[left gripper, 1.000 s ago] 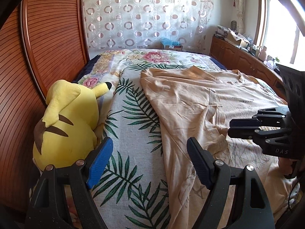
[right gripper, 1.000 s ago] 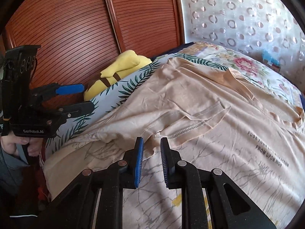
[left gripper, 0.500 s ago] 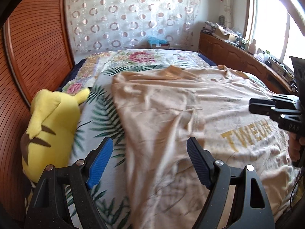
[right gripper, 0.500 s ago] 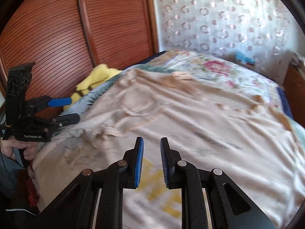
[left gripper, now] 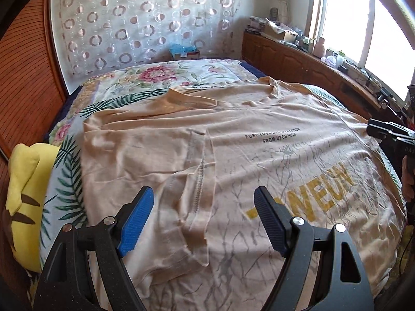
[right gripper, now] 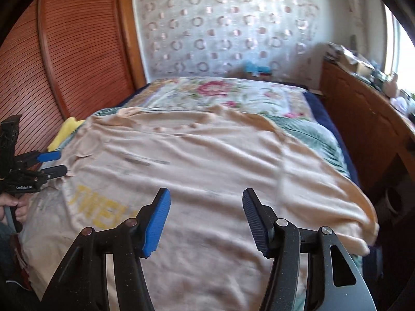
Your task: Fold small clothes
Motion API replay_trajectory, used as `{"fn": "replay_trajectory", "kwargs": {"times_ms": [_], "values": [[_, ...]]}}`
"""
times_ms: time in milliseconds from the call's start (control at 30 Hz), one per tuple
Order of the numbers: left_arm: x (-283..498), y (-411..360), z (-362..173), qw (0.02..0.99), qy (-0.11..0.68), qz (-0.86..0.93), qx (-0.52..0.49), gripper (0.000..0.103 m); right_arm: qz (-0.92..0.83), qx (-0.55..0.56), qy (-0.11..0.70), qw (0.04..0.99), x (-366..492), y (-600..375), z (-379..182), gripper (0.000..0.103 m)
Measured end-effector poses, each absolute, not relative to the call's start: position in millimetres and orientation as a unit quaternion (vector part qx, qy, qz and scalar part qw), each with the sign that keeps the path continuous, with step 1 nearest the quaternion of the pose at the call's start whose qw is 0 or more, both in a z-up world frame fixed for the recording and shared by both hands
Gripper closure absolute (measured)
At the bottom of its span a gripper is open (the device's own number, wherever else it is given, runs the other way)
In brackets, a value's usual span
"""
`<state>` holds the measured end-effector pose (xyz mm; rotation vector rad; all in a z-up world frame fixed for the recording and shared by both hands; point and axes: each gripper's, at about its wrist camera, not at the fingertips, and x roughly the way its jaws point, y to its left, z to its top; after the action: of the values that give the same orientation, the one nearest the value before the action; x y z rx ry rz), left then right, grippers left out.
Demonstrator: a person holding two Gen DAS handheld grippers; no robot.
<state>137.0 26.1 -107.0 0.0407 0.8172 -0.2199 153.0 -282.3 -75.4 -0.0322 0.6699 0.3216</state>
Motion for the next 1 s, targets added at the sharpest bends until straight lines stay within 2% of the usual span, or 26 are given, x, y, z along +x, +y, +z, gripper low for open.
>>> {"fn": "replay_trajectory", "kwargs": {"times_ms": [367, 600, 1000], "values": [[149.3, 1.9, -118.2, 0.9, 0.416, -0.119, 0.046, 0.023, 0.046, 0.015, 0.358, 0.932, 137.2, -385.1, -88.3, 0.043], [152.6, -6.1, -126.3, 0.893, 0.43, -0.116, 0.058, 0.022, 0.029, 0.03, 0.373, 0.927, 127.0, -397.1, -80.5, 0.043], [154.6, -5.4, -128.1, 0.891, 0.435, -0.116, 0.057, 0.015, 0.037, 0.06, 0.403, 0.913, 124.2, -417.0, -74.2, 0.043]]}}
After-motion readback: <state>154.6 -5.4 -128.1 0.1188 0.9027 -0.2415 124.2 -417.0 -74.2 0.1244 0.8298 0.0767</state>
